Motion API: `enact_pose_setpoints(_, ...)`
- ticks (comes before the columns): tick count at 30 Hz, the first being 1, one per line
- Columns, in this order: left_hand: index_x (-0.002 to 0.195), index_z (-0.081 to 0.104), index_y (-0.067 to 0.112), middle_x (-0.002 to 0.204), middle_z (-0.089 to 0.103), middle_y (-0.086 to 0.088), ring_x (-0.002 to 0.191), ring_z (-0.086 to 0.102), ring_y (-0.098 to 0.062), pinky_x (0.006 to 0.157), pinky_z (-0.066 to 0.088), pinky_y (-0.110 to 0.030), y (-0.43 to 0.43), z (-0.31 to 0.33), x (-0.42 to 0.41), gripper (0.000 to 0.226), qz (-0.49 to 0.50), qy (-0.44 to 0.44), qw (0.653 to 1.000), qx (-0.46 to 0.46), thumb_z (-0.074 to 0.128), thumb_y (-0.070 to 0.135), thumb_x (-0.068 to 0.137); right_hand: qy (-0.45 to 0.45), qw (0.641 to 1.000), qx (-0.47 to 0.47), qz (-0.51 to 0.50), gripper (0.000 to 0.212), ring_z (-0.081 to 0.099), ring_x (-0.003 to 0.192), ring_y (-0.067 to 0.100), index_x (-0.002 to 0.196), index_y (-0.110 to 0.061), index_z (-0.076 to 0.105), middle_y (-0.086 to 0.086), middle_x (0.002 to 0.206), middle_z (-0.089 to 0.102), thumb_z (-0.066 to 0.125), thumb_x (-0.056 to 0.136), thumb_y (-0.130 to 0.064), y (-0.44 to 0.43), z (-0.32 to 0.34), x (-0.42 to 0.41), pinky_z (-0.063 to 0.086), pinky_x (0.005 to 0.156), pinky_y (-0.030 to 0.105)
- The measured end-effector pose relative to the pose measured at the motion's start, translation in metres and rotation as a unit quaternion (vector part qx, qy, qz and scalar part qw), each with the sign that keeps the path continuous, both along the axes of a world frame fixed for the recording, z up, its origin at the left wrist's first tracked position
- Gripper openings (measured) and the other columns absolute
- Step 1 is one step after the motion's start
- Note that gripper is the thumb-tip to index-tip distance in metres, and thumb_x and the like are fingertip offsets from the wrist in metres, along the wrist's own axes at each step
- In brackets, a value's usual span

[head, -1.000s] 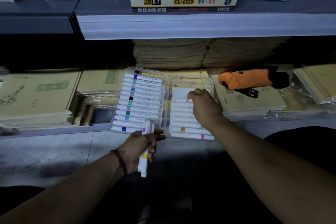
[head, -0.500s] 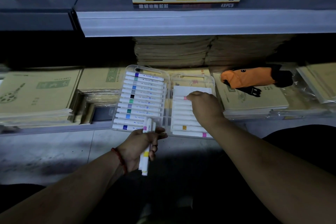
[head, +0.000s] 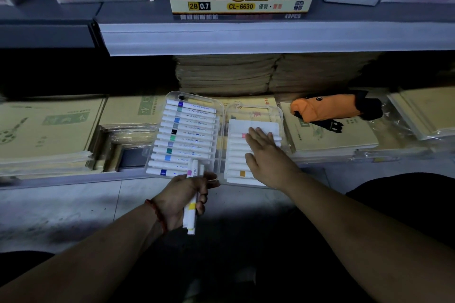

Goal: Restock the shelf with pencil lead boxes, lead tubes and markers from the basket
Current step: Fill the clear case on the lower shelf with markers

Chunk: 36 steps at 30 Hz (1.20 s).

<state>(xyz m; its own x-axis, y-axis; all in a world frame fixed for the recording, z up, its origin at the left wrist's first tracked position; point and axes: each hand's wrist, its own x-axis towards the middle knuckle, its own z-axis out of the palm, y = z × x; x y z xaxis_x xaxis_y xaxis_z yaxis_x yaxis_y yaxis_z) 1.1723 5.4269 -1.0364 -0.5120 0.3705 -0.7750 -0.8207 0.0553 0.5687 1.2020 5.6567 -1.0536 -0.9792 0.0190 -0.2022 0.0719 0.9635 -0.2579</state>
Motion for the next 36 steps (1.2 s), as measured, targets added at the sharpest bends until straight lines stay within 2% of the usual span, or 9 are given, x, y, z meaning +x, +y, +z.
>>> enact_pose_setpoints(4, 0.122, 0.06, -0.002, 0.119, 0.067, -0.015, 0.038, 0.039, -0.011, 0.036, 0.032, -0.015, 0.001, 0.002, -0.003, 0.047, 0.007, -0.007, 1.0, 0.007, 0.036, -0.011, 0.083, 0.006, 0.992, -0.12, -0.045, 0.056, 0.003, 0.155, 0.017, 0.157, -0.011, 0.028, 0.001, 0.169, 0.01, 0.042, 0.106, -0.029, 0.007, 0.01, -0.001, 0.007, 0.126, 0.036)
enact_pose_setpoints(6, 0.124, 0.06, -0.002, 0.122, 0.066, -0.015, 0.038, 0.04, -0.011, 0.035, 0.033, -0.016, 0.002, 0.002, -0.004, 0.047, 0.01, -0.006, 1.0, 0.012, 0.036, -0.011, 0.084, -0.017, 0.994, -0.088, -0.068, 0.062, 0.003, 0.155, 0.024, 0.158, -0.01, 0.023, 0.002, 0.169, 0.001, 0.042, 0.105, -0.036, 0.004, 0.013, -0.001, 0.02, 0.124, 0.044)
enact_pose_setpoints(10, 0.122, 0.061, -0.002, 0.118, 0.066, -0.015, 0.038, 0.04, -0.012, 0.037, 0.033, -0.016, 0.001, 0.003, -0.003, 0.047, 0.011, 0.0, 1.0, 0.012, 0.037, -0.012, 0.083, -0.028, 0.984, 0.091, -0.148, 0.069, -0.001, 0.153, 0.042, 0.158, -0.002, 0.013, 0.025, 0.165, 0.004, 0.026, 0.106, -0.046, -0.018, 0.006, 0.0, 0.007, 0.126, 0.05)
enact_pose_setpoints(14, 0.121, 0.061, -0.002, 0.12, 0.067, -0.014, 0.038, 0.04, -0.012, 0.037, 0.033, -0.017, 0.0, 0.002, -0.004, 0.046, 0.01, 0.004, 1.0, 0.006, 0.038, -0.012, 0.084, -0.041, 0.983, 0.125, -0.128, 0.066, -0.007, 0.15, 0.051, 0.157, 0.002, 0.007, 0.034, 0.161, -0.001, 0.023, 0.107, -0.038, -0.02, -0.008, -0.005, 0.0, 0.123, 0.057)
enact_pose_setpoints(19, 0.12, 0.062, 0.0, 0.121, 0.066, -0.015, 0.038, 0.04, -0.012, 0.036, 0.034, -0.017, 0.001, 0.001, -0.007, 0.046, 0.013, 0.003, 1.0, 0.006, 0.036, -0.012, 0.084, -0.051, 0.99, 0.127, -0.038, 0.072, -0.011, 0.149, 0.051, 0.157, 0.002, -0.001, 0.036, 0.16, -0.008, 0.038, 0.103, -0.024, 0.002, -0.008, -0.01, 0.001, 0.123, 0.055)
enact_pose_setpoints(23, 0.12, 0.061, -0.001, 0.125, 0.066, -0.015, 0.037, 0.04, -0.012, 0.037, 0.033, -0.017, 0.002, 0.0, -0.009, 0.045, 0.018, 0.005, 1.0, 0.001, 0.036, -0.012, 0.084, -0.037, 0.996, 0.067, -0.039, 0.058, -0.002, 0.153, 0.042, 0.156, 0.001, 0.022, 0.023, 0.165, 0.007, 0.037, 0.103, -0.019, 0.01, -0.005, -0.011, 0.007, 0.125, 0.051)
enact_pose_setpoints(27, 0.124, 0.061, -0.001, 0.128, 0.066, -0.016, 0.038, 0.04, -0.012, 0.037, 0.033, -0.017, 0.003, 0.0, -0.009, 0.048, 0.016, 0.011, 1.0, -0.002, 0.036, -0.012, 0.084, 0.111, 0.977, 0.034, -0.177, 0.043, 0.047, 0.127, 0.033, 0.139, -0.004, 0.05, 0.016, 0.138, 0.052, 0.051, 0.099, -0.021, 0.018, 0.007, -0.011, 0.041, 0.106, 0.04)
enact_pose_setpoints(30, 0.124, 0.061, -0.002, 0.129, 0.065, -0.017, 0.038, 0.04, -0.012, 0.036, 0.033, -0.017, 0.004, 0.002, -0.008, 0.048, 0.016, 0.013, 1.0, 0.001, 0.037, -0.013, 0.084, 0.135, 0.964, 0.041, -0.223, 0.033, 0.049, 0.118, 0.033, 0.125, -0.004, 0.063, 0.017, 0.128, 0.053, 0.055, 0.097, -0.021, 0.028, -0.003, -0.012, 0.043, 0.103, 0.038)
enact_pose_setpoints(36, 0.121, 0.062, 0.0, 0.128, 0.065, -0.016, 0.039, 0.04, -0.012, 0.037, 0.034, -0.017, 0.005, 0.002, -0.009, 0.046, 0.014, 0.009, 1.0, 0.0, 0.037, -0.012, 0.085, 0.108, 0.944, -0.099, -0.295, 0.042, 0.043, 0.126, 0.032, 0.135, -0.003, 0.06, 0.021, 0.123, 0.058, 0.059, 0.096, -0.02, 0.036, -0.012, -0.02, 0.039, 0.11, 0.036)
